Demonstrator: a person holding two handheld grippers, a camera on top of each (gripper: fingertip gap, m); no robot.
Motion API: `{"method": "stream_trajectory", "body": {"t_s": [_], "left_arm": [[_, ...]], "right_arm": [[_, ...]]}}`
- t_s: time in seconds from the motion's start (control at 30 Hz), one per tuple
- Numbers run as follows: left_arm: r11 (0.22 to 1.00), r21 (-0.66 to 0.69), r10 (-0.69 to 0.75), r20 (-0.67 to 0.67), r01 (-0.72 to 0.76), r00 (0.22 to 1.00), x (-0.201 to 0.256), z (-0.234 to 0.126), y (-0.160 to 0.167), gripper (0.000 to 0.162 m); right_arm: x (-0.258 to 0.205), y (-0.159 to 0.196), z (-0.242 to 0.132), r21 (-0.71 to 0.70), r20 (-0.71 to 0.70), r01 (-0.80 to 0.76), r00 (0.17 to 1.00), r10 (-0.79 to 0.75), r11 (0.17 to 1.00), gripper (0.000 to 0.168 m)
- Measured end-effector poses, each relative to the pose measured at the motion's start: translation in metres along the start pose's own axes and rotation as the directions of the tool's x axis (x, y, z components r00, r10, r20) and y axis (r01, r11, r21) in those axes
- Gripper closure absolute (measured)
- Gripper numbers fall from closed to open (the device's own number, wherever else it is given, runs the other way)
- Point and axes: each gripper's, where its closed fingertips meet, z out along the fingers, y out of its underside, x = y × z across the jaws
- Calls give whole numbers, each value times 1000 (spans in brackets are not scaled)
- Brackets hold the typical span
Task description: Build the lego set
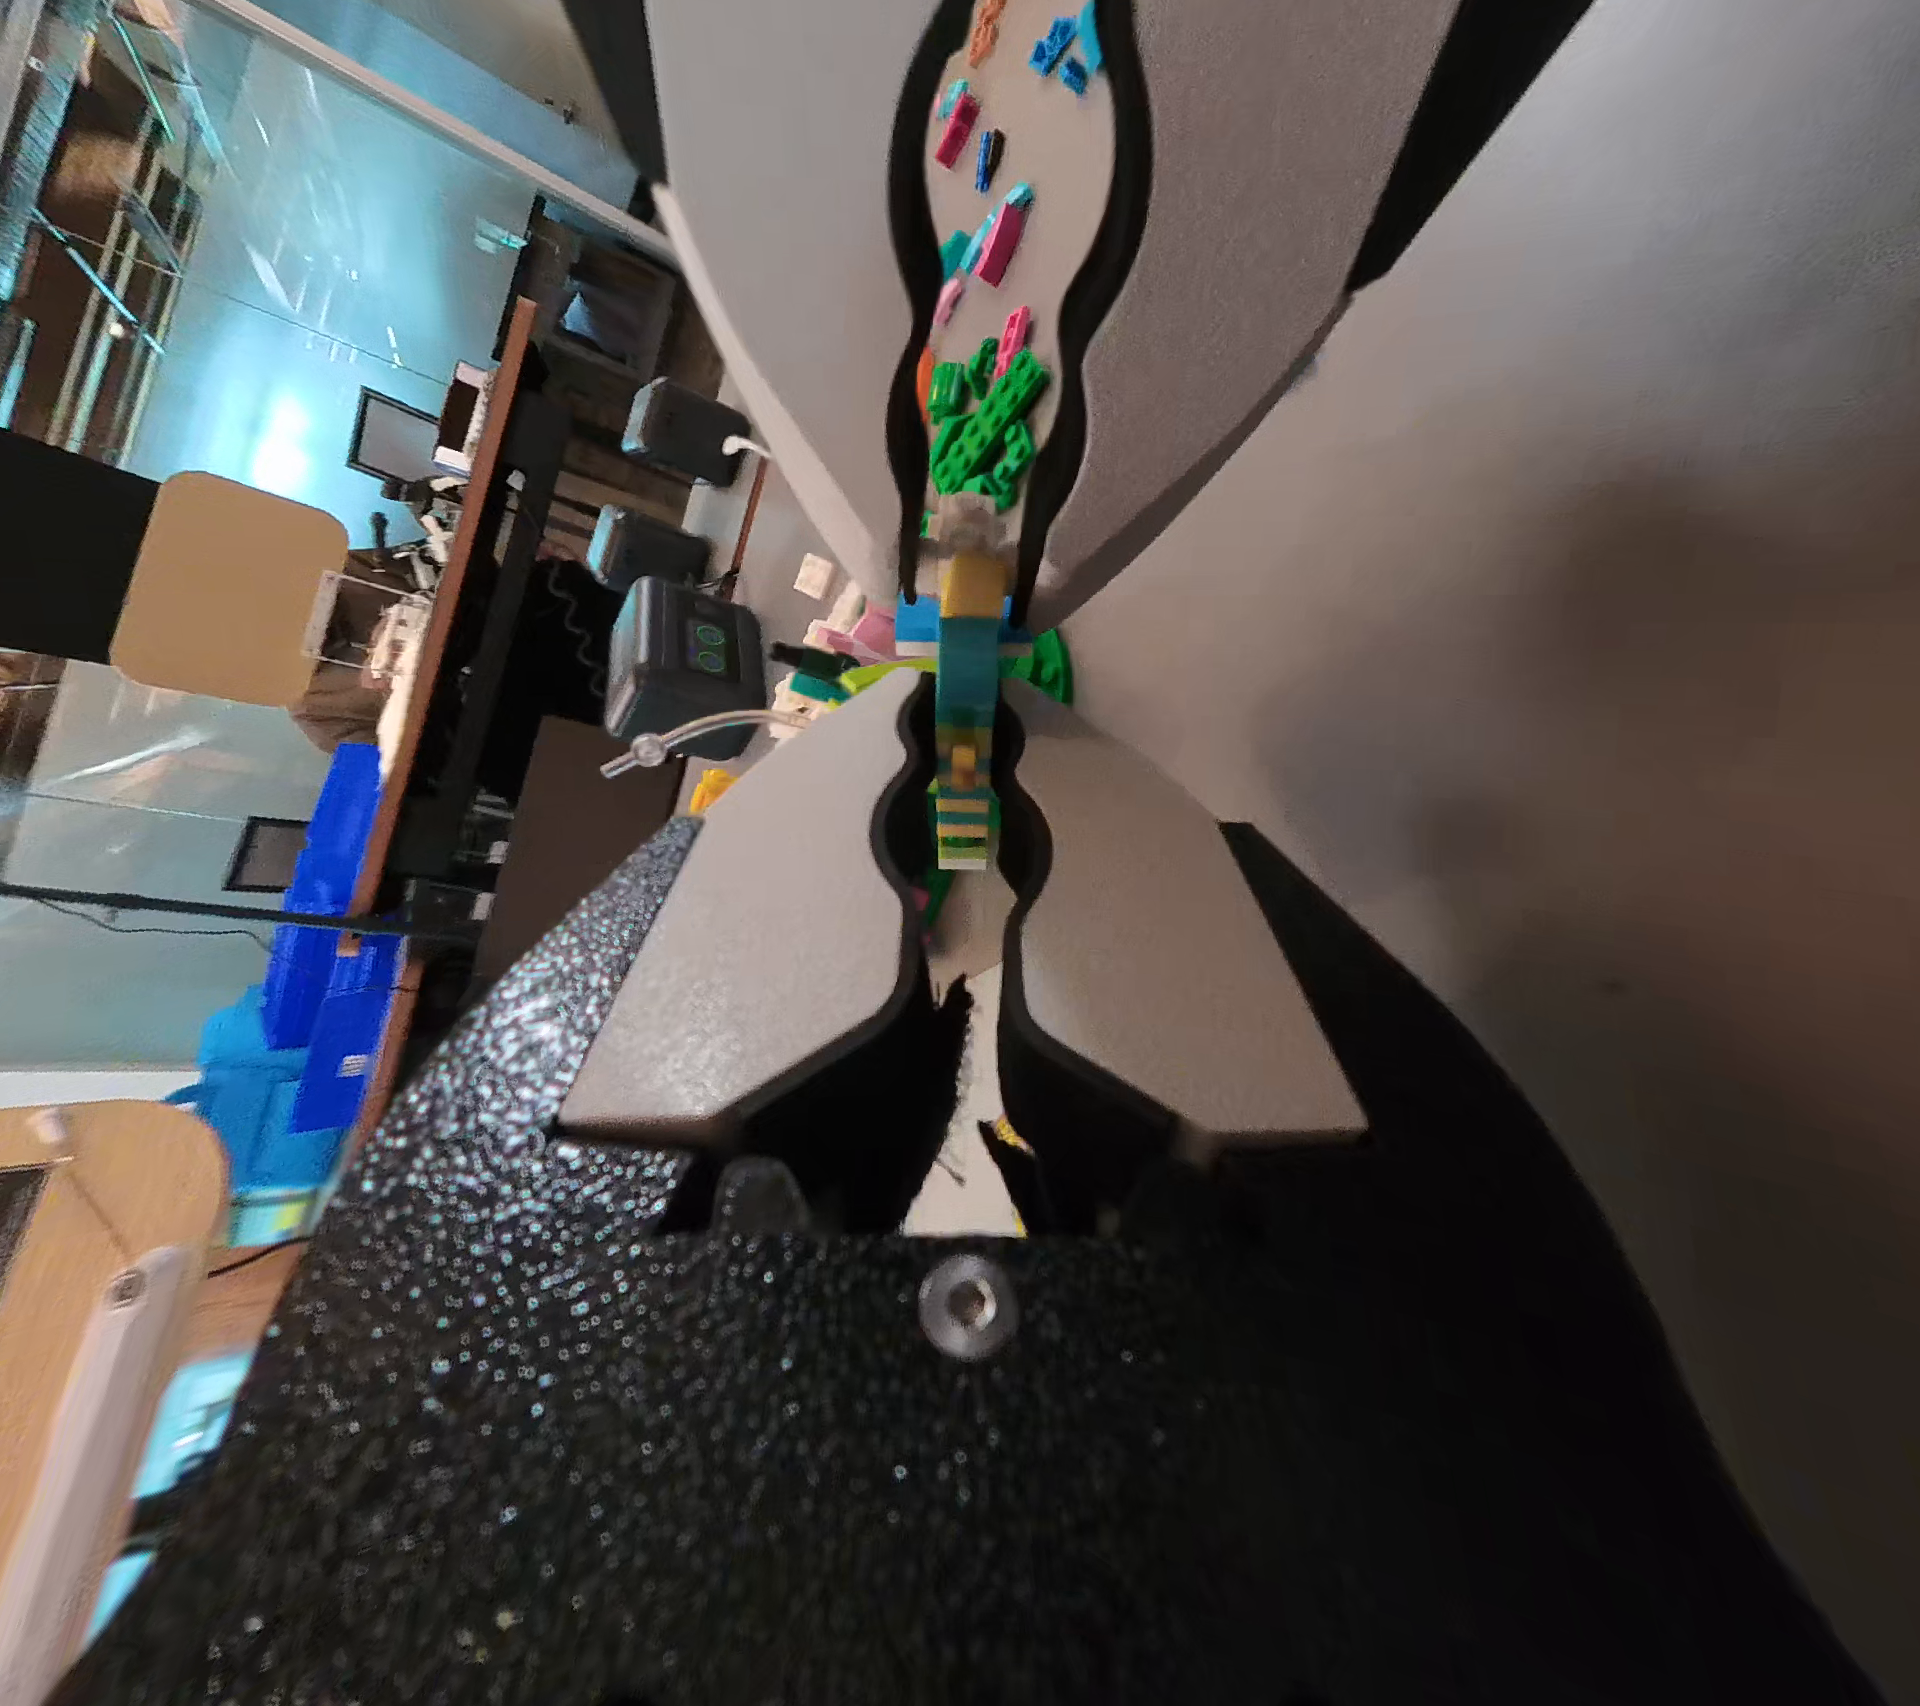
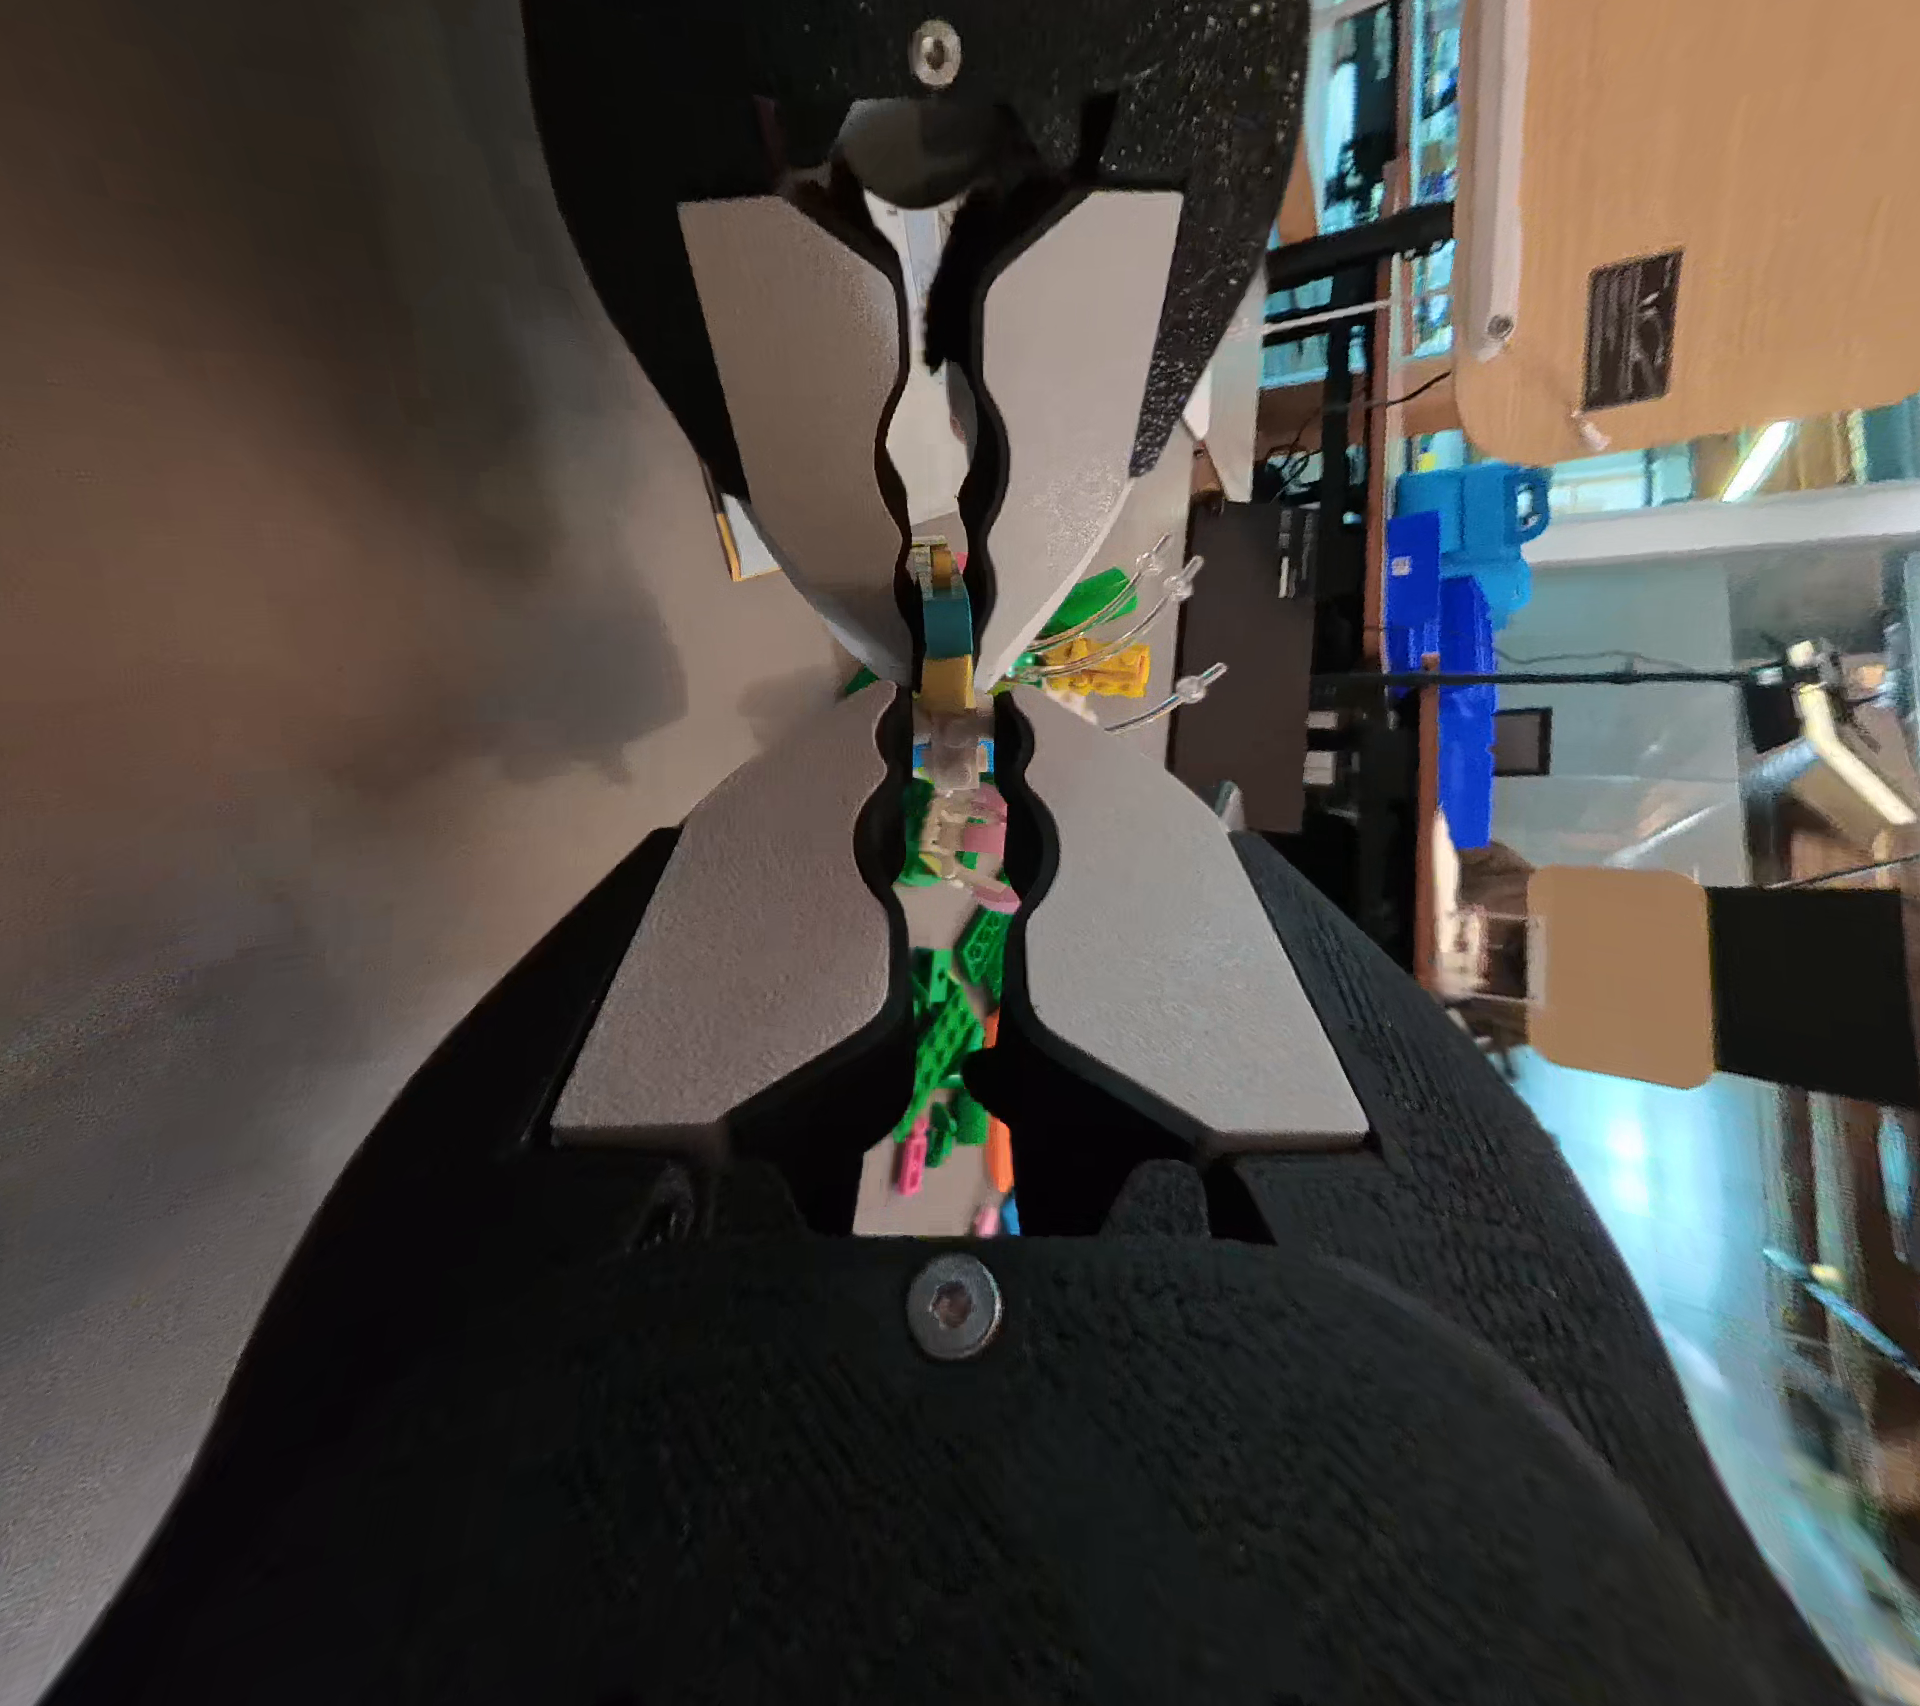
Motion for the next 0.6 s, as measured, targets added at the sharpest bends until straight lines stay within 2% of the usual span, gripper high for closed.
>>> {"method": "stream_trajectory", "body": {"t_s": [0.1,0.17,0.23,0.3,0.37,0.47,0.53,0.6], "left_arm": [[980,55,-187,-94,192,978,3,0,-3,154],[917,76,-373,-186,392,909,1,-2,-5,154],[786,106,-558,-301,609,773,-5,-7,-9,154],[612,111,-683,-426,783,594,-14,-14,-13,154],[440,103,-745,-513,892,426,-24,-19,-13,154],[255,99,-749,-608,962,261,-35,-26,-15,154],[195,90,-745,-634,977,207,-38,-27,-14,154],[185,98,-747,-633,978,205,-39,-27,-13,154]], "right_arm": [[5,-4,-4,84,62,-177,983,172,981,153],[20,-8,-12,156,73,-329,944,322,931,131],[44,-8,-24,251,13,-419,903,430,873,118],[72,-3,-38,354,-119,-455,845,522,817,119],[92,7,-52,440,-239,-491,743,625,752,121],[101,27,-63,537,-337,-571,530,778,621,121],[96,44,-60,504,-425,-612,438,792,609,121],[88,49,-56,472,-483,-625,407,775,622,121]]}}
